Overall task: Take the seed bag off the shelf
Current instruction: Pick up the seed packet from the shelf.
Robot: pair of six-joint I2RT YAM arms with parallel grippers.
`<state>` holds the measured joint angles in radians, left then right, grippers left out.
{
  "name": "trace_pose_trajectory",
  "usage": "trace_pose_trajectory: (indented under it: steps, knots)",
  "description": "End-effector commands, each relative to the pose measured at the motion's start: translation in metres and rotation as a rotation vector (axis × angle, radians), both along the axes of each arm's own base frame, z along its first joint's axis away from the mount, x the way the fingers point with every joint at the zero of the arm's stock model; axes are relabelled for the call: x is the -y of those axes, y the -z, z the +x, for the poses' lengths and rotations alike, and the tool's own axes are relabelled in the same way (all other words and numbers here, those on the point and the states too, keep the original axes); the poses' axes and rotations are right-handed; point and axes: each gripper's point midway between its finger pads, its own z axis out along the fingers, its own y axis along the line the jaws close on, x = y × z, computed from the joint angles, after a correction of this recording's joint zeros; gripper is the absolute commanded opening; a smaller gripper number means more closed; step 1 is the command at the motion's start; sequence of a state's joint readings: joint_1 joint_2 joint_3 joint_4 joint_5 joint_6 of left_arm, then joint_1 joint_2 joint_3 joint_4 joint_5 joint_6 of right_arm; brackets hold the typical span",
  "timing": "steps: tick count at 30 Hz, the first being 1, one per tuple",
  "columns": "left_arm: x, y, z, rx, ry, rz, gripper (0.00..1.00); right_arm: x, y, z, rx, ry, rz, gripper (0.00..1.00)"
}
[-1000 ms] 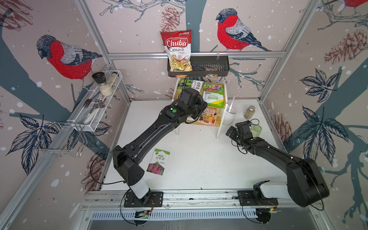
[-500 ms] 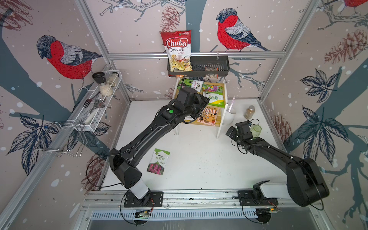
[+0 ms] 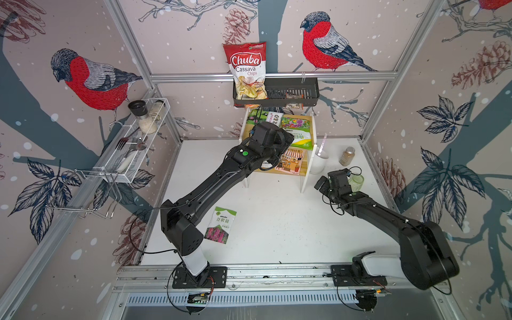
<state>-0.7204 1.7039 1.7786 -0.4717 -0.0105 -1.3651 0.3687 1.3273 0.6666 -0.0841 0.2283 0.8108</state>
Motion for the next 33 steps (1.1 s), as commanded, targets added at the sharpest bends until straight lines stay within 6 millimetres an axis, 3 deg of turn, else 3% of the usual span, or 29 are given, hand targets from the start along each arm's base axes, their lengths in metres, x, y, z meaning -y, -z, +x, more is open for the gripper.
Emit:
trace_pose_trajectory:
  steps: [1, 10, 24, 33]
  knots:
    - [-0.007, 0.000, 0.007, 0.011, -0.060, -0.001, 0.96, 0.002, 0.000, -0.002, -0.001, 0.019, -0.004, 1.00]
    - [-0.005, 0.022, 0.007, -0.027, -0.037, 0.024, 0.95, 0.001, 0.000, -0.003, -0.005, 0.019, -0.008, 1.00]
    - [-0.022, 0.022, -0.012, -0.042, -0.024, 0.031, 0.79, 0.000, 0.008, -0.004, -0.024, 0.009, -0.015, 1.00]
    - [-0.029, 0.014, -0.004, -0.009, -0.041, -0.001, 0.72, -0.004, 0.009, 0.000, -0.030, -0.012, -0.025, 1.00]
